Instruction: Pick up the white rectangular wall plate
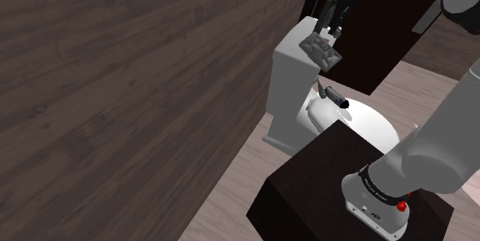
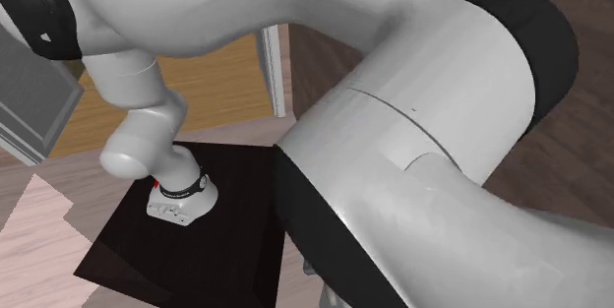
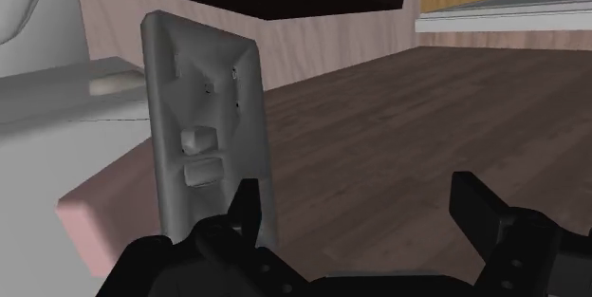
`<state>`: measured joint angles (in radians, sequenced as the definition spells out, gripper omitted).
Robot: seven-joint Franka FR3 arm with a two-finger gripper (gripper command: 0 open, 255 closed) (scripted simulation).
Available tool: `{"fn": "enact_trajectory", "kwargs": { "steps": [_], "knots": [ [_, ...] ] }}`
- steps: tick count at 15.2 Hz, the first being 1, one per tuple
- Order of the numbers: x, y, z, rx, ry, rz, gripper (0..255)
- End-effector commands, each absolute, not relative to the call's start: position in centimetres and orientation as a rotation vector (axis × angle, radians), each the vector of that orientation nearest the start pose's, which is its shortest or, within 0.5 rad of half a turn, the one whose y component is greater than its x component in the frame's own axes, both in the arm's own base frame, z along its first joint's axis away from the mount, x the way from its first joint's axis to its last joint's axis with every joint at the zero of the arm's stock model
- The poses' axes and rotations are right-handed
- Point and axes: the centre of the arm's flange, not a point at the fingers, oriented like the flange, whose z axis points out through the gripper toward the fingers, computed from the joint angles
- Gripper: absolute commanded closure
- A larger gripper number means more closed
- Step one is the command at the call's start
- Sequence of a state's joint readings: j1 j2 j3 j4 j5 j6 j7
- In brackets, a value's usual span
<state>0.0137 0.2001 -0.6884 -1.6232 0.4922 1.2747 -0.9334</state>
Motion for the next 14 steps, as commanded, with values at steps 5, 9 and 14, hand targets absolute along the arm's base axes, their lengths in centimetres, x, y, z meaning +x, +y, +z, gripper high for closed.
{"fn": "enact_trajectory", "kwargs": {
  "steps": [5,9,14],
  "knots": [
    [56.2,-33.4,44.1,-2.239,-0.470,0.132,0],
    [57.3,-33.9,41.6,-2.204,-0.486,0.137,0],
    [57.3,-33.9,39.2,-2.204,-0.486,0.137,0]
  ]
}}
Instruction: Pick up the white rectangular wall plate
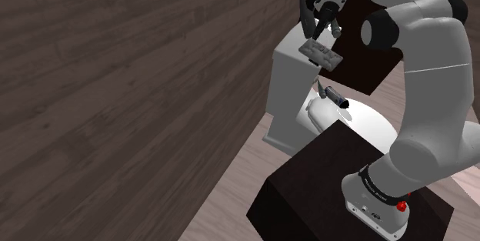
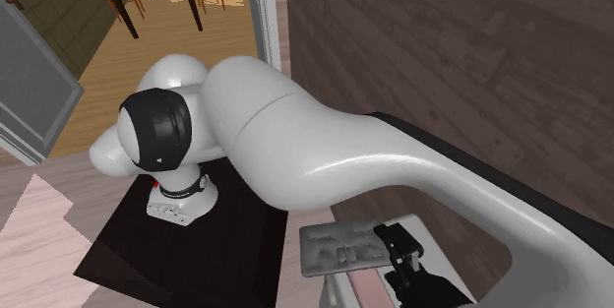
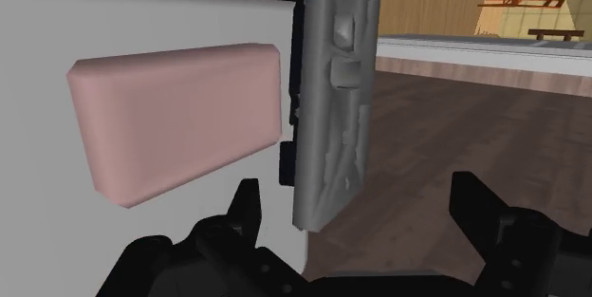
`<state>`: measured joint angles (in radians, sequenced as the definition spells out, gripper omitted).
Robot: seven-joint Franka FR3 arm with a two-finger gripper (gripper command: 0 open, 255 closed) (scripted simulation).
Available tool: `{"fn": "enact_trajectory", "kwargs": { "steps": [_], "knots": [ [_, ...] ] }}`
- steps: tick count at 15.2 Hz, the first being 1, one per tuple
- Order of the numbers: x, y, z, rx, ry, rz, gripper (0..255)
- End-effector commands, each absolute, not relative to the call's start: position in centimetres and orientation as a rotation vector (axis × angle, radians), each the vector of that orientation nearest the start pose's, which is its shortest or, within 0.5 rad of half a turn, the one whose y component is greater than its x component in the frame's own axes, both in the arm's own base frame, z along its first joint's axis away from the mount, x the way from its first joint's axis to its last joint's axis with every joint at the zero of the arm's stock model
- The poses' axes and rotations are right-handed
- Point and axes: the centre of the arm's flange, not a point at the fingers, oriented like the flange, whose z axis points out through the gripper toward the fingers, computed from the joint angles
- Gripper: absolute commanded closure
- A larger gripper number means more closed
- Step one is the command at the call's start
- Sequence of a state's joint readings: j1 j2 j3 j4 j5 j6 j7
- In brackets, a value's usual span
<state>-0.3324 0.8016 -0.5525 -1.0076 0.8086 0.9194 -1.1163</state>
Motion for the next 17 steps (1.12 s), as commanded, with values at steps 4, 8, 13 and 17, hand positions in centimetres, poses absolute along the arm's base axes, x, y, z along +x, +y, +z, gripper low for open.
{"fn": "enact_trajectory", "kwargs": {
  "steps": [4,8,13,17],
  "knots": [
    [57.3,-33.9,39.2,-2.204,-0.486,0.137,255],
    [57.3,-34.0,39.2,-2.204,-0.486,0.137,255],
    [57.3,-33.9,40.2,-2.204,-0.486,0.137,255],
    [57.3,-33.9,42.3,-2.204,-0.486,0.137,255]
  ]
}}
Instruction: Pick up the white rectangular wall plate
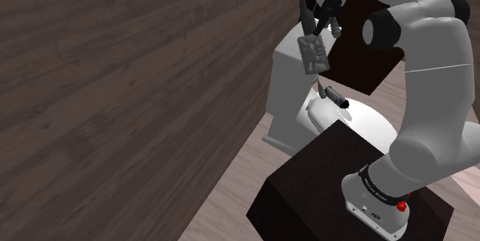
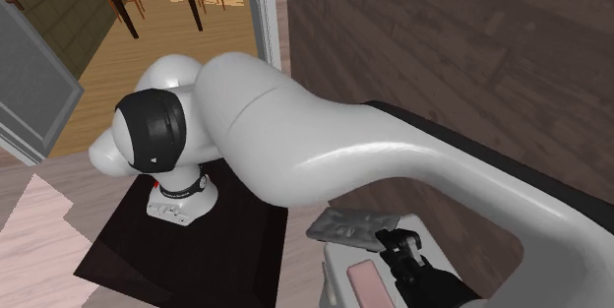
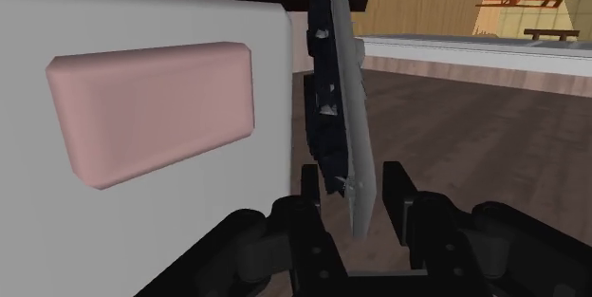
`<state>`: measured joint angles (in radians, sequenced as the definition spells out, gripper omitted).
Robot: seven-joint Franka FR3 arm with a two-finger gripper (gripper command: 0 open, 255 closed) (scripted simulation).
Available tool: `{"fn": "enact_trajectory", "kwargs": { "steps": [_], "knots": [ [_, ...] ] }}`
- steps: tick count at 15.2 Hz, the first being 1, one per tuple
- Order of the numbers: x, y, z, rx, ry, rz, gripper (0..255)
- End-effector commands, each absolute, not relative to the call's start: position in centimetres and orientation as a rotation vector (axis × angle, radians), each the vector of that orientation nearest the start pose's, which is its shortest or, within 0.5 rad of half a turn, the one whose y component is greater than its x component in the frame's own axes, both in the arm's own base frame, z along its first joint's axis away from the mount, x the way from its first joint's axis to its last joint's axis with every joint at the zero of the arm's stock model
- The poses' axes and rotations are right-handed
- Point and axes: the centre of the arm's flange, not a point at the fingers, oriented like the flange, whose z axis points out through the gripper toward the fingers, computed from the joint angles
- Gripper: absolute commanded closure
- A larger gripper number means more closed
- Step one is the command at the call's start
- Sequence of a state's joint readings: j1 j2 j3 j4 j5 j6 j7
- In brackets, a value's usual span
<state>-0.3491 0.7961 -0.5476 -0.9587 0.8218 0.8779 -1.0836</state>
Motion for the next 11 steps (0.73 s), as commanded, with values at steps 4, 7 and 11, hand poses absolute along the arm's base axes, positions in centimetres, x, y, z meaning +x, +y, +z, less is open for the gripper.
{"fn": "enact_trajectory", "kwargs": {
  "steps": [4,7,11],
  "knots": [
    [57.3,-33.9,44.4,-2.204,-0.486,0.137,255],
    [57.3,-33.9,46.0,-2.204,-0.486,0.137,255],
    [57.3,-33.9,47.2,-2.204,-0.486,0.137,255]
  ]
}}
